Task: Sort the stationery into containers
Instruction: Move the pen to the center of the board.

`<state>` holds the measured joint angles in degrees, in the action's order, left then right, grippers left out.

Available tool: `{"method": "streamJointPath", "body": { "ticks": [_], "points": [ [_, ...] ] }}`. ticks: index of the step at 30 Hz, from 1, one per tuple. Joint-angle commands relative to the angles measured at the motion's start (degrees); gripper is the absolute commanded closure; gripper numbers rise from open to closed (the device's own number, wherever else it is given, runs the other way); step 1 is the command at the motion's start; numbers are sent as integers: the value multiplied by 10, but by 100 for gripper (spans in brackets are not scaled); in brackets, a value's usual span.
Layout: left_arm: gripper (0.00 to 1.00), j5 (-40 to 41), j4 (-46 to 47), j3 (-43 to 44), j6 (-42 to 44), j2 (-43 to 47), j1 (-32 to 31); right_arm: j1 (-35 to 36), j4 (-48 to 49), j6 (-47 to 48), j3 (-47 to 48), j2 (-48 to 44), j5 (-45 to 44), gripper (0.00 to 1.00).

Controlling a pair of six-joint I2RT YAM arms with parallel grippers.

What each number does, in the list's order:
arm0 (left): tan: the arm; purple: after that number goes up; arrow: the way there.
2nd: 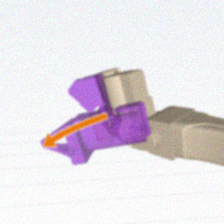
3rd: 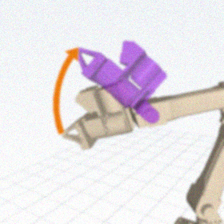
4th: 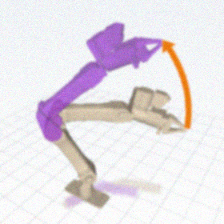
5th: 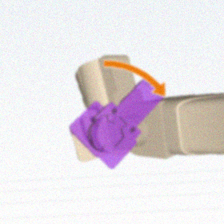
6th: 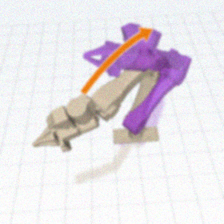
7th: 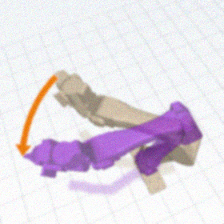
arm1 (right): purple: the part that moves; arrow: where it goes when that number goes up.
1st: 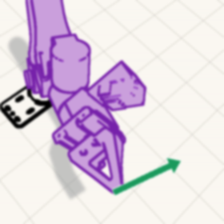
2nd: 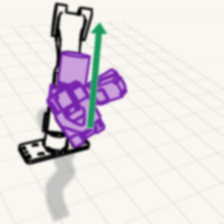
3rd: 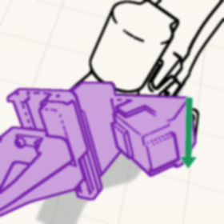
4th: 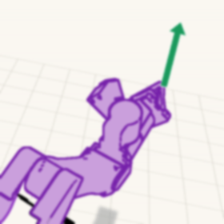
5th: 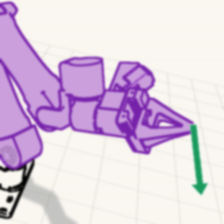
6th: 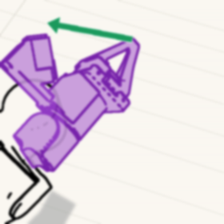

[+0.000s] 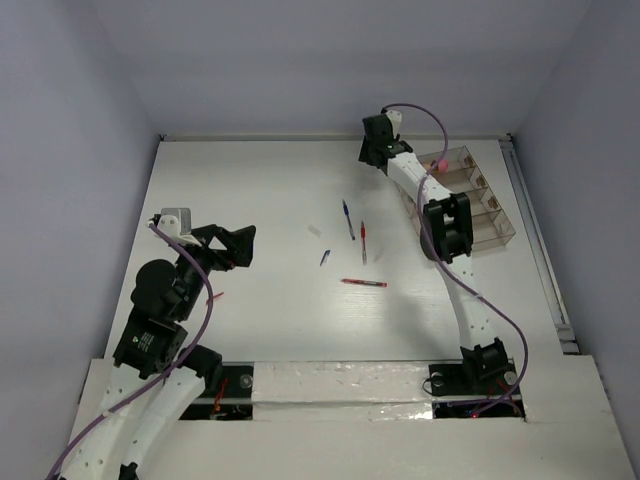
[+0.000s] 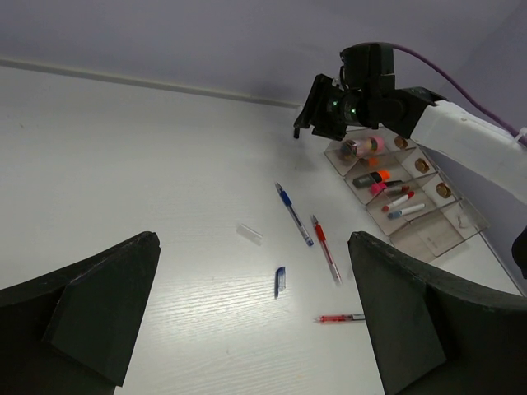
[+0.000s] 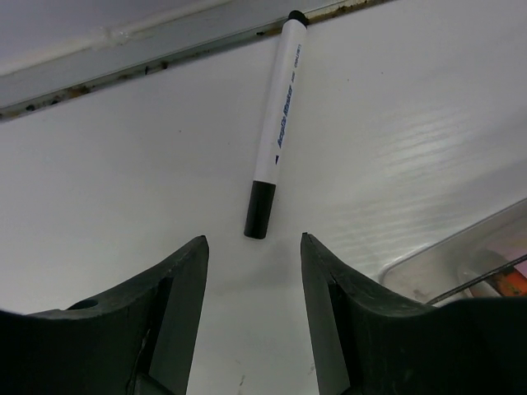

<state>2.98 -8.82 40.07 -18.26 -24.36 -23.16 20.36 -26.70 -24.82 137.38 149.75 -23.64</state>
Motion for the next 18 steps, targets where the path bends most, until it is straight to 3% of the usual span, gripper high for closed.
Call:
{"method": "streamJointPath", "body": {
  "ticks": [1, 10, 18],
  "points": [
    [1, -9, 26, 6, 7, -4, -2, 6, -7, 5, 52, 33, -12, 46],
    [1, -6, 22, 8, 8, 0, -2, -13, -28, -15, 104, 68, 28, 46],
    [1, -3, 20, 11, 2, 10, -7, -43, -64, -37, 136, 90, 89, 60]
  ]
}}
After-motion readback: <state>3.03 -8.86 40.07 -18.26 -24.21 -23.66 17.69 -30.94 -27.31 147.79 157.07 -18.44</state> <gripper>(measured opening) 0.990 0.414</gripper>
